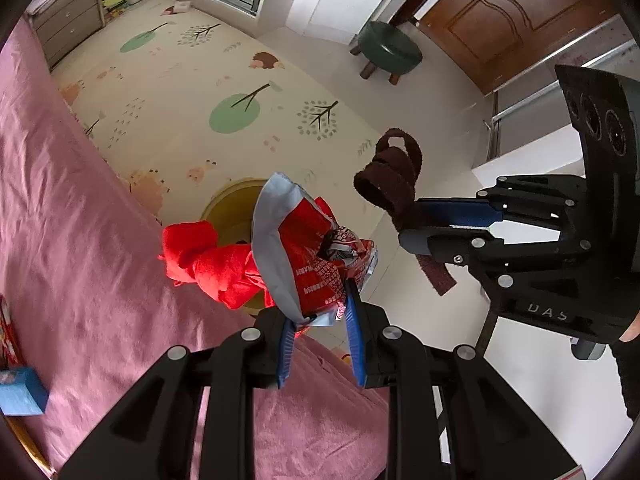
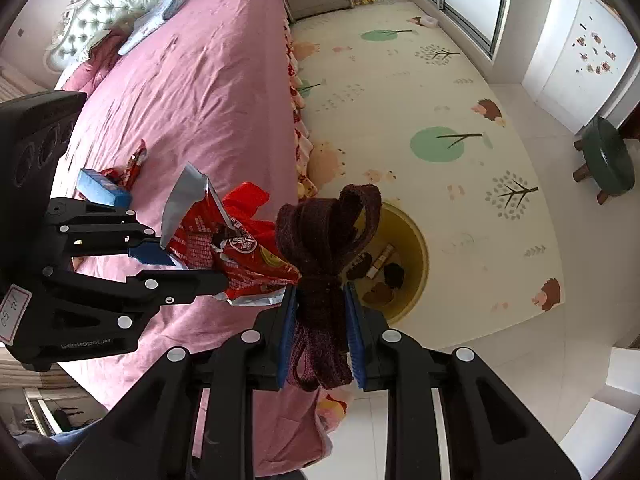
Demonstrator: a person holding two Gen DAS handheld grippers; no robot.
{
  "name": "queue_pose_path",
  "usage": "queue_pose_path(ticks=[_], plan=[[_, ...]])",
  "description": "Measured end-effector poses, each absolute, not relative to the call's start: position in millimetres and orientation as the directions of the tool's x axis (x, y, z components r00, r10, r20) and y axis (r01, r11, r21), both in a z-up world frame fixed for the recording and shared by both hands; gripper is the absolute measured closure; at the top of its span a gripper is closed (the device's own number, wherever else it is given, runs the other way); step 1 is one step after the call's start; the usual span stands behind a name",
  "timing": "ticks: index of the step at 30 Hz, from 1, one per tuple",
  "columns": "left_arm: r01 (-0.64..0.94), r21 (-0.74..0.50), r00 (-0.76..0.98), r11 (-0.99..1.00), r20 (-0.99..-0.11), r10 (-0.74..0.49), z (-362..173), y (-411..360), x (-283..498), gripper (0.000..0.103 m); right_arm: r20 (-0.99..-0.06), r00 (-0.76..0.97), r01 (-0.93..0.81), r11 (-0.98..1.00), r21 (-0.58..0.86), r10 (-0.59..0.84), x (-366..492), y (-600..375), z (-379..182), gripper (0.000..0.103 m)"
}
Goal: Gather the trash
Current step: 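Carry the wrapper and shoelace over the yellow bin and open both tools, then move both open tools back over the remaining items on the bed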
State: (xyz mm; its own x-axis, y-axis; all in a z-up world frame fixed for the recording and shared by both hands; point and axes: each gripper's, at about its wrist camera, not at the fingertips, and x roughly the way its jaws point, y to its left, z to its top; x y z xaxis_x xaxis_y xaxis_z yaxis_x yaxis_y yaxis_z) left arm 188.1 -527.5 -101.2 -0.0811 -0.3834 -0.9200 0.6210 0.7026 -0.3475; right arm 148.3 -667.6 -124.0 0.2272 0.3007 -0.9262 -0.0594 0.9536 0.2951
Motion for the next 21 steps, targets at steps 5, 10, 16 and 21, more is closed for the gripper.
queue_pose_path(ticks=[5,10,16,21], plan=[[0.636,-0.342,-0.089,0.691,-0.923,-0.374,-108.1,-539.0,193.3,0.08,-0.928,0.223,-0.048,0.955,0.294,0.297,150.7,-678.9,-128.8,0.08],[0.643,-0.336,-0.091,0.688,-0.926,-0.367,-111.9,-545.2,197.8,0.08,-0.926,0.231,-0.034,0.953,0.3,0.3,152.9,-688.7,-130.2,0.08],[0.645,-0.331,-0.088,0.688,-0.927,-0.364,-113.0,-546.9,201.3,0.07,-0.927,0.245,-0.01,0.956,0.292,0.285,157.6,-697.1,-130.1,0.07],[0.632,-0.304,-0.054,0.713,-0.935,-0.351,-112.8,-543.0,203.4,0.023,-0.929,0.246,0.02,0.957,0.29,0.277,158.7,-703.2,-131.3,0.054]])
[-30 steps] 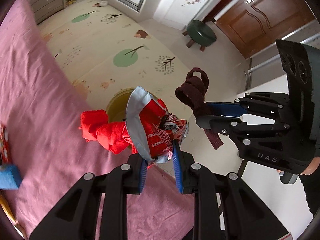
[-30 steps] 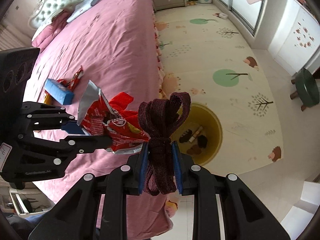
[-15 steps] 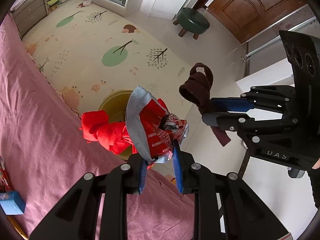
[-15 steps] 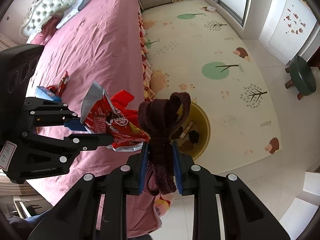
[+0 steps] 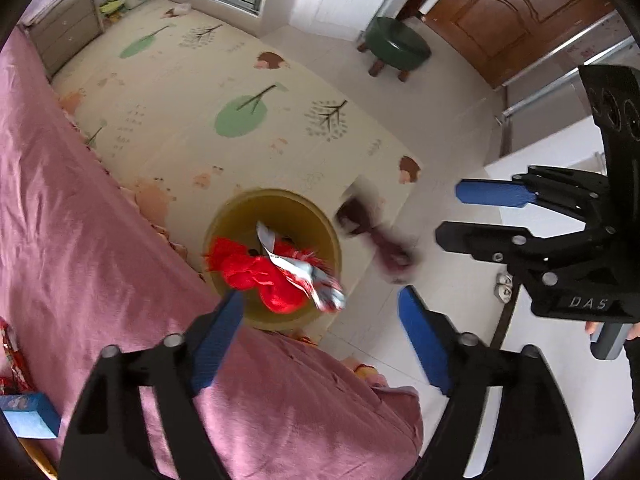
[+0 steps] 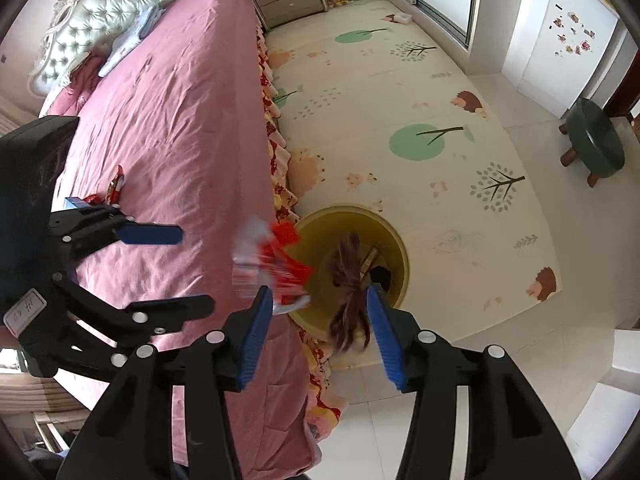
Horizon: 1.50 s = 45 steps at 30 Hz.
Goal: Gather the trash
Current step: 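Move both open tools back over the remaining items on the bed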
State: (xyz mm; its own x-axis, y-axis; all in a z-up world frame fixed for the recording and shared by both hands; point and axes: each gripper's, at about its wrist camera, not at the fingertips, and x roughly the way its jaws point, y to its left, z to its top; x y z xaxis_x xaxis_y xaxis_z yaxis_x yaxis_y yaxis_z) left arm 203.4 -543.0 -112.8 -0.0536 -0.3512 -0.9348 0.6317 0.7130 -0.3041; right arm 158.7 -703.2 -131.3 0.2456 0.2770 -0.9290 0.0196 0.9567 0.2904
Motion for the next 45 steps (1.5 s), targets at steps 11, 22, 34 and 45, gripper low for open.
queue_pose_path(ticks=[11,22,34,45], plan=[[0.632,-0.286,-0.057,0.72,-0.944,-0.325,-114.3,-528.0,202.8,0.023,-0.935,0.249,0.012,0.964,0.265,0.254,164.7,-694.4,-129.0,0.054],[0.587,-0.297,-0.012,0.754,-0.933,-0.359,-94.3,-500.6,204.3,0.019,-0.929,0.25,-0.049,0.962,0.268,0.272,174.4,-664.5,-111.3,0.054],[0.476,-0.269,0.059,0.837,-0.94,-0.335,-82.1,-403.8,182.1,0.019,-0.914,0.213,-0.206,0.93,0.304,0.346,175.0,-566.5,-93.0,0.054],[0.323,-0.236,0.124,0.917,-0.95,-0.288,-79.6,-292.3,152.2,0.019,-0.899,0.143,-0.374,0.864,0.338,0.413,166.6,-453.8,-83.6,0.054]])
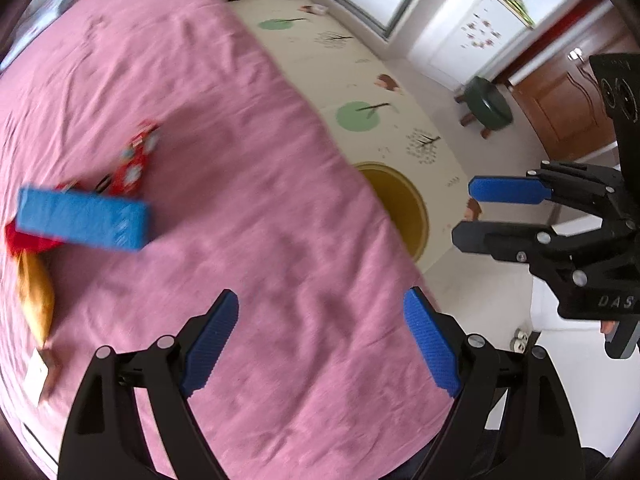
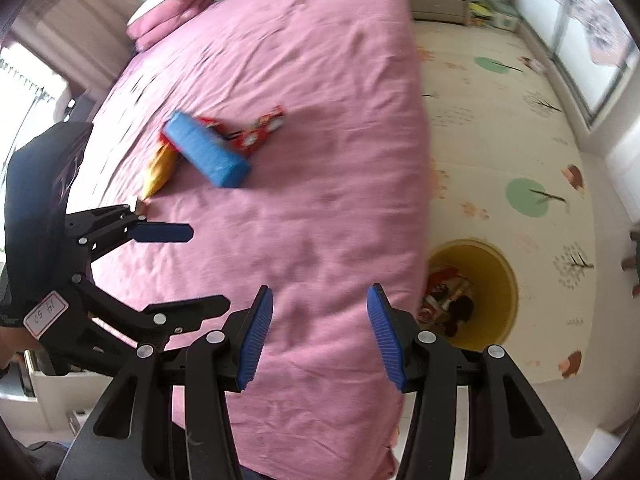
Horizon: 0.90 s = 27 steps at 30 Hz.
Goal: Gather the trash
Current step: 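Move both open tools back over the remaining items on the bed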
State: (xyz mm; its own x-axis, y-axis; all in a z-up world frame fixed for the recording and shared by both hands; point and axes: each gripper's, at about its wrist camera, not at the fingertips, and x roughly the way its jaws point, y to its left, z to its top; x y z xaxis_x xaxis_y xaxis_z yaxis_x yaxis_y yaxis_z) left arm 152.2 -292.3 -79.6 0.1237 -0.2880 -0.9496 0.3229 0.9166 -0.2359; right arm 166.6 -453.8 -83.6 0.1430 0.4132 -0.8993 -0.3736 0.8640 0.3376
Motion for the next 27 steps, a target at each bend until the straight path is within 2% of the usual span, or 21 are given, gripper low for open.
queue_pose_path(ticks=[13,27], plan=[[0.172,-0.221,0.182,0.96,-0.951,-0.252,-80.3,-168.8,116.0,0.019,-0.899,0.075,-0.517,0.788,0.334,0.431,149.2,-325.6,-73.0,0.054],[0.113,-0.215,0.194,0.97,-0.953,-0.234,-93.6,-70.2,94.2,0.019,-0.908,0.029,-0.578,0.748,0.325,0.417,143.3,-222.3,-79.7,0.054]])
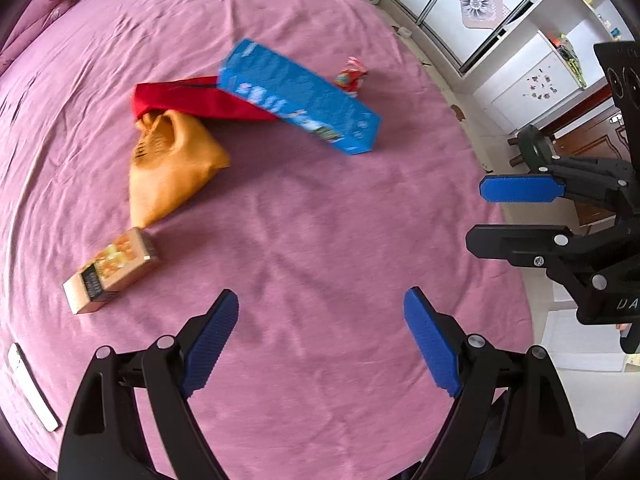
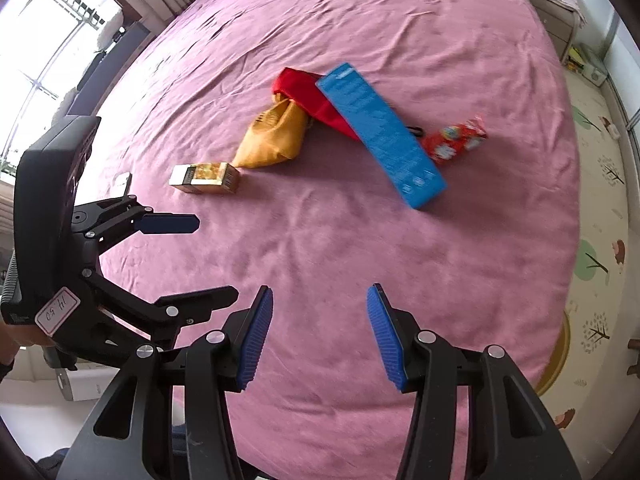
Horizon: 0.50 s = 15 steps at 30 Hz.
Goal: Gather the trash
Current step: 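Move both open tools back over the remaining items on the bed, then grasp the gold L'Oreal box with the left tool while the right tool grasps the yellow pouch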
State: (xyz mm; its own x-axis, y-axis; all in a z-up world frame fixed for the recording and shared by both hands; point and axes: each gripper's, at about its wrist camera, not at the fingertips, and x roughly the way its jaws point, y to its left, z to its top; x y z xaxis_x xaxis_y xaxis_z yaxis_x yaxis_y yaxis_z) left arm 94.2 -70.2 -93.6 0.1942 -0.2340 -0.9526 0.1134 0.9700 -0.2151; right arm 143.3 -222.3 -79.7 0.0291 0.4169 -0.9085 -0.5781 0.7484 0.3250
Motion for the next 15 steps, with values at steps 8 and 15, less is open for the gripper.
queue_pose_path(ticks=[8,15], plan=[[0.113,-0.185,0.181,0.976,-0.962,-0.203,-105.2,-12.0,98.4,0.019,-0.913,-0.012,-0.607,0.723,0.33,0.407,150.8,-159.5,-93.6,0.054],[0.13,-0.17,0.165,0.977,-0.968,-0.19,-116.7,24.1,110.0,0.019,-0.916,-0.03,-0.6,0.726,0.337,0.401,170.5,-117.8,-104.7,0.054]])
